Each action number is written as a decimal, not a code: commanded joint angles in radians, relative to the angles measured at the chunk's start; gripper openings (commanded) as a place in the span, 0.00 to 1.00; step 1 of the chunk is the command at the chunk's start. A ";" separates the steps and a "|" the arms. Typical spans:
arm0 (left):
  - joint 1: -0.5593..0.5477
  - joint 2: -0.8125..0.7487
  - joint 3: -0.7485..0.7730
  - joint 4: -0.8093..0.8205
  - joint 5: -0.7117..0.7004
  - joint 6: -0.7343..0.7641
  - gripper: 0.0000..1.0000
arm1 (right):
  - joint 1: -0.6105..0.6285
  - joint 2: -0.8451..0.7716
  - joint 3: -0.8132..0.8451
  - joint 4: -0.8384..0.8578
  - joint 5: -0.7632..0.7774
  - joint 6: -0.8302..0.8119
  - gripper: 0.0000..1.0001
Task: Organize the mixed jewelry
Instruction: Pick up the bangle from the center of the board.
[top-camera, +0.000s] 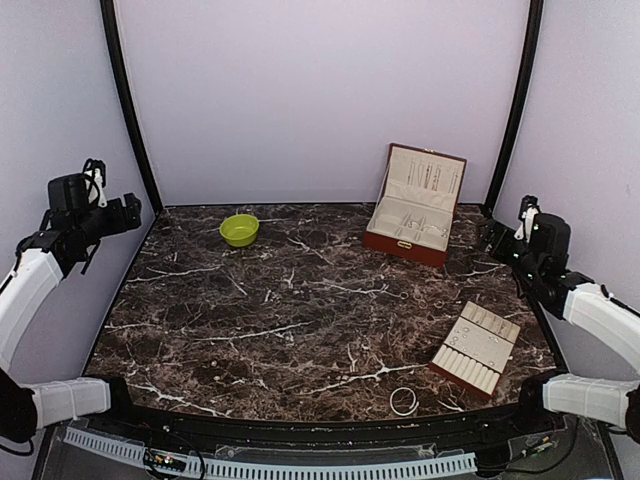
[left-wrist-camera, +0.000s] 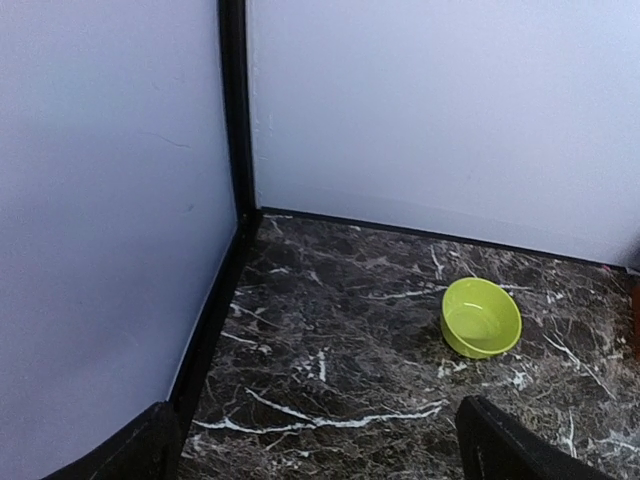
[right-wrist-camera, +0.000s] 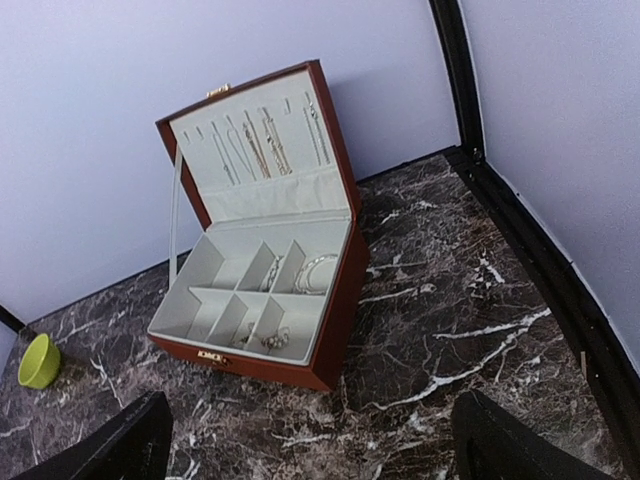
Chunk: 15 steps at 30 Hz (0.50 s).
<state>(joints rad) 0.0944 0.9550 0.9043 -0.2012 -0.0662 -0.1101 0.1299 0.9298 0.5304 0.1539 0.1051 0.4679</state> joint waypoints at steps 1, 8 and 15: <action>-0.121 0.063 0.095 -0.035 0.060 0.030 0.99 | 0.018 0.038 0.065 -0.084 -0.098 -0.068 0.98; -0.181 0.101 0.146 0.060 0.294 -0.026 0.99 | 0.151 0.078 0.087 -0.135 -0.129 -0.054 0.98; -0.182 0.108 0.063 0.135 0.335 -0.005 0.99 | 0.304 0.113 0.118 -0.217 -0.123 -0.034 0.93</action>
<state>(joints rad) -0.0837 1.0626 1.0080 -0.1169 0.2234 -0.1242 0.3702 1.0336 0.6102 -0.0177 -0.0078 0.4236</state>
